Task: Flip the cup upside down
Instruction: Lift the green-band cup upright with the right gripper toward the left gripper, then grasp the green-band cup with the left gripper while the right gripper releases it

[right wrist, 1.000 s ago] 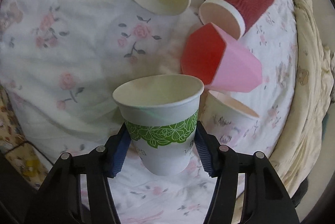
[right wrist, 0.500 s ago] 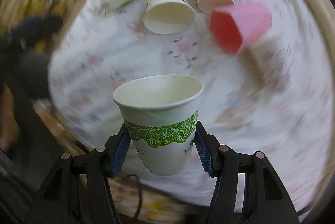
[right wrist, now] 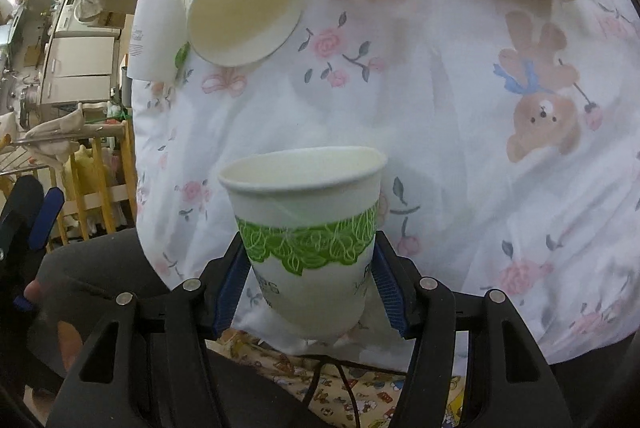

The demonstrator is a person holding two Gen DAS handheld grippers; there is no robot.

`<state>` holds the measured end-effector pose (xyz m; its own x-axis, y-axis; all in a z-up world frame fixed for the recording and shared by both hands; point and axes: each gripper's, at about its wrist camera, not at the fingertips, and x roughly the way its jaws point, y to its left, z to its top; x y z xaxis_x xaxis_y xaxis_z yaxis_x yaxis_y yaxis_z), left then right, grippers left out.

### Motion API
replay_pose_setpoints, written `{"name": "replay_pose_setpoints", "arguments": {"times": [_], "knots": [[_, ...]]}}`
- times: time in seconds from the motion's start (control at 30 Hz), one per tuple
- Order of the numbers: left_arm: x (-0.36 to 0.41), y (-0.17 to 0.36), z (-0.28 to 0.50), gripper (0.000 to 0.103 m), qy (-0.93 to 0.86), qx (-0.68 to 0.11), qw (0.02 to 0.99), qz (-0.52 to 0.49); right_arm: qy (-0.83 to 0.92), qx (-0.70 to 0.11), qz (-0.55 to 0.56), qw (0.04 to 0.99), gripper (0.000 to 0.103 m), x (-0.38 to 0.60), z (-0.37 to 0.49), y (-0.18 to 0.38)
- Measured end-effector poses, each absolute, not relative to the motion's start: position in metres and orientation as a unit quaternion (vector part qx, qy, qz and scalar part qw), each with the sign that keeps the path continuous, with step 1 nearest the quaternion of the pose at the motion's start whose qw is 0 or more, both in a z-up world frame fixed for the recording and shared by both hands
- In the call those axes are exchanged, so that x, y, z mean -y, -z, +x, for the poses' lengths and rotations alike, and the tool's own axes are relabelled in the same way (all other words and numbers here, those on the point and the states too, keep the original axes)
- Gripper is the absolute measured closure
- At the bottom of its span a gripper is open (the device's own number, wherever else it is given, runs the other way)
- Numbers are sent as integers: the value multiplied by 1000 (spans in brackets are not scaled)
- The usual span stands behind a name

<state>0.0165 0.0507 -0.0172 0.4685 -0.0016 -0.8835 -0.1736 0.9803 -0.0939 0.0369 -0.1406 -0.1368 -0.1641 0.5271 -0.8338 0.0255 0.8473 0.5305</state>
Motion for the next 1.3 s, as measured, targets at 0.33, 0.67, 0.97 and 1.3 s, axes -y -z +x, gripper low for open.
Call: {"name": "replay_pose_setpoints", "arguments": {"times": [0.33, 0.67, 0.97, 1.3], "knots": [[-44, 20, 16, 0, -51, -512, 854, -73, -220, -727, 110, 641, 22, 134, 37, 130], [-42, 19, 10, 0, -45, -499, 861, -82, -243, -674, 108, 689, 8, 162, 31, 85], [-30, 15, 4, 0, -22, -485, 871, -75, -222, -543, 92, 805, 8, 209, 8, 18], [-24, 1, -7, 0, -3, -441, 895, -76, -146, -406, 76, 899, 8, 231, -13, 2]]}}
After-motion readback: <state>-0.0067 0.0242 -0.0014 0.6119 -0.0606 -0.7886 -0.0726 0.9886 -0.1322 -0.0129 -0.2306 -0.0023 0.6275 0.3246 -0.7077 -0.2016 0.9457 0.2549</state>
